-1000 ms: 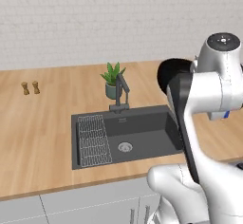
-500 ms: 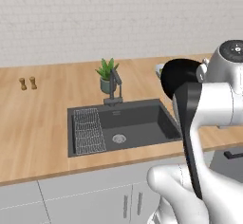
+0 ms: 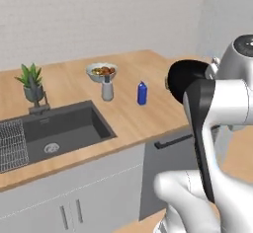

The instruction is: Pick the potato from the sink and place it in the bowl. Then pick the bowl and place it in the microwave. Then close the microwave door and press the start button.

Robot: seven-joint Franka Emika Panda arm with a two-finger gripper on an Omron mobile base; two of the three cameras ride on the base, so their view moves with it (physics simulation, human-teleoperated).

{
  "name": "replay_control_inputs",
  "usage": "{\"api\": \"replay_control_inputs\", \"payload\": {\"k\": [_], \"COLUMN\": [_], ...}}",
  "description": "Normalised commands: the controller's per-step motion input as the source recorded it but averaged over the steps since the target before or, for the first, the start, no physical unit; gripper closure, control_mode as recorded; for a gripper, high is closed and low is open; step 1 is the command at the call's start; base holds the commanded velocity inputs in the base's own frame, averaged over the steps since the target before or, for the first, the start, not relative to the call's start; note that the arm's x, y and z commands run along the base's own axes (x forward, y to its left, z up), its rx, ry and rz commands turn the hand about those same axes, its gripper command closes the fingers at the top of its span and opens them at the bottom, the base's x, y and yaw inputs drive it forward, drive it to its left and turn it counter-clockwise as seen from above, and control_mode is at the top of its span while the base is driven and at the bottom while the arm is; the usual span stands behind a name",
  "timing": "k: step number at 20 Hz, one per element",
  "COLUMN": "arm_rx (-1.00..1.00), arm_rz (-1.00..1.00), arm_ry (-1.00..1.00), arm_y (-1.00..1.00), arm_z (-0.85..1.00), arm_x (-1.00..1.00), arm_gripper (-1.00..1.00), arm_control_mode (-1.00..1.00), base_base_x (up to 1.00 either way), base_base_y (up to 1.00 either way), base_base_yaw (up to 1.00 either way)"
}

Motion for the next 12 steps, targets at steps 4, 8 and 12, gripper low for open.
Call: {"api": "replay_control_inputs", "payload": {"k": [4,8,12], "arm_rx": [0.0,0.0,0.0], "arm_rz": [0.0,0.0,0.0], "arm_ry": [0.0,0.0,0.0], "arm_y": [0.0,0.0,0.0], "arm_z": [0.0,0.0,0.0], "arm_x": [0.0,0.0,0.0], "arm_gripper": [1.0,1.0,1.0], "arm_control_mode": [1.0,1.0,1.0], "base_base_x": [-0.01,0.0,0.0], "base_base_y": [-0.14,-0.02,0.0], "base_base_yaw": [-0.93,-0.98,-1.0]}}
